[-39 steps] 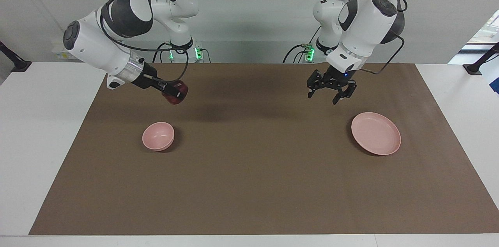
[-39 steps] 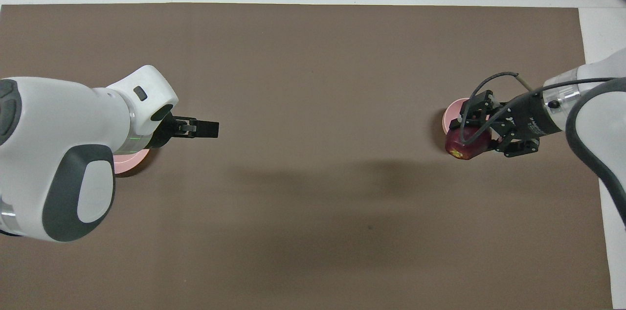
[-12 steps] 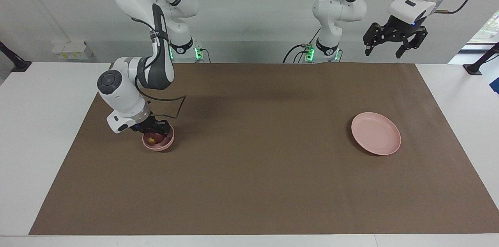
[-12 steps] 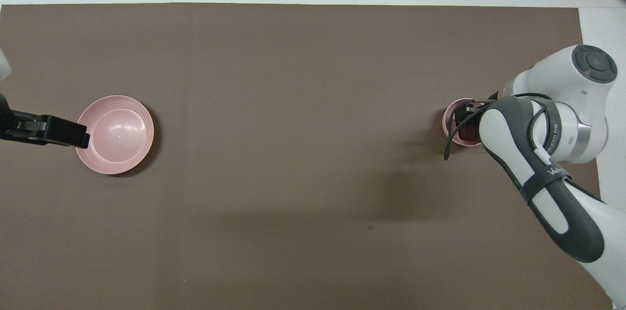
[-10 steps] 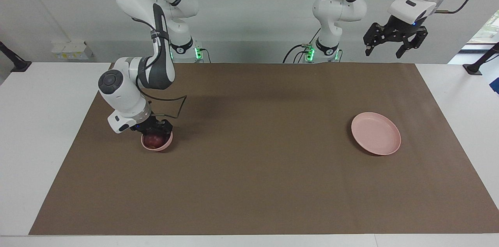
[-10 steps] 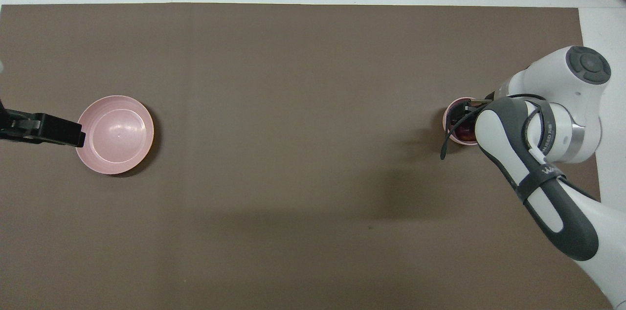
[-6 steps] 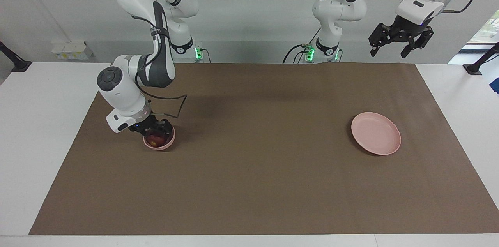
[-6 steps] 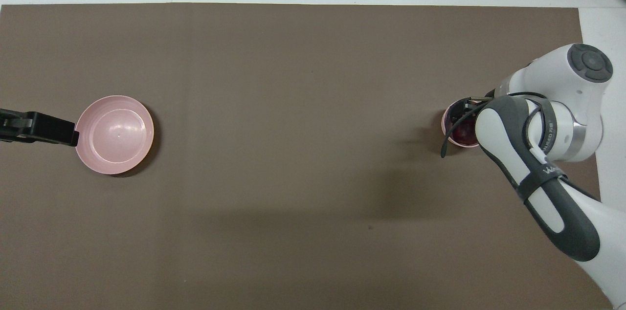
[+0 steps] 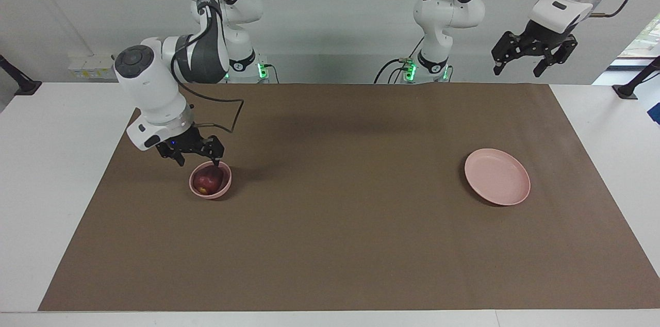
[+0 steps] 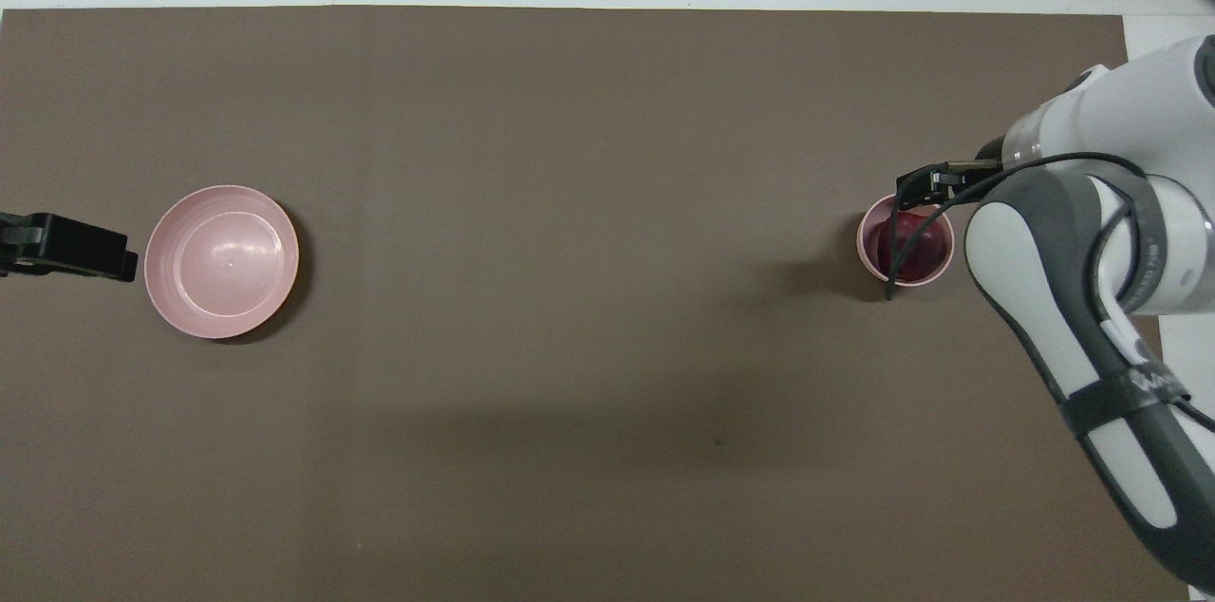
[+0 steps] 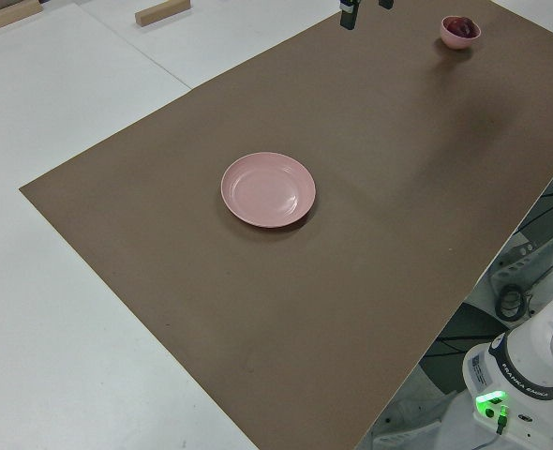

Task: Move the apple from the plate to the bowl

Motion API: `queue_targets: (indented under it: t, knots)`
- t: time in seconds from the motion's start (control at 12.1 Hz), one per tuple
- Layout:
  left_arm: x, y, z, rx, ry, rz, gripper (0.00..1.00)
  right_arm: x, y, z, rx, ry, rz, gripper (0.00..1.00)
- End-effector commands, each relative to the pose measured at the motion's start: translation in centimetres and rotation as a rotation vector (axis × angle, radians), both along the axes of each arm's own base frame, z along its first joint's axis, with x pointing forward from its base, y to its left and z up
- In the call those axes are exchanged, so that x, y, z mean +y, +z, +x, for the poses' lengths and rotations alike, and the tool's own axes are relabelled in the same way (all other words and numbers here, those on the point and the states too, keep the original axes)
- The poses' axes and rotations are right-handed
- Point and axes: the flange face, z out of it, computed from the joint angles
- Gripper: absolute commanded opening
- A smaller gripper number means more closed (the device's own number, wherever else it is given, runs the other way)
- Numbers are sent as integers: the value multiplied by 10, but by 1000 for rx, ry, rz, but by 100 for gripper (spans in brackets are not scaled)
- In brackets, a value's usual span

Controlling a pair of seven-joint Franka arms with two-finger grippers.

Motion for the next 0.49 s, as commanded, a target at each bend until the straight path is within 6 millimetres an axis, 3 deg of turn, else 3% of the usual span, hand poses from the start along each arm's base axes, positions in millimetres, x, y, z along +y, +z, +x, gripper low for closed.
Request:
queue_targets:
  t: [0.0,0.25,0.41]
  knots:
    - [4,3,0,0,6,-6,100,-7,76,-30,-5,-4,-23,100]
    - [3,3,0,0,5,-6,100,-18,145,-61,6,-13,-31,100]
    - [3,3,0,0,5,-6,100,-25,178,-77,14,-13,-32,100]
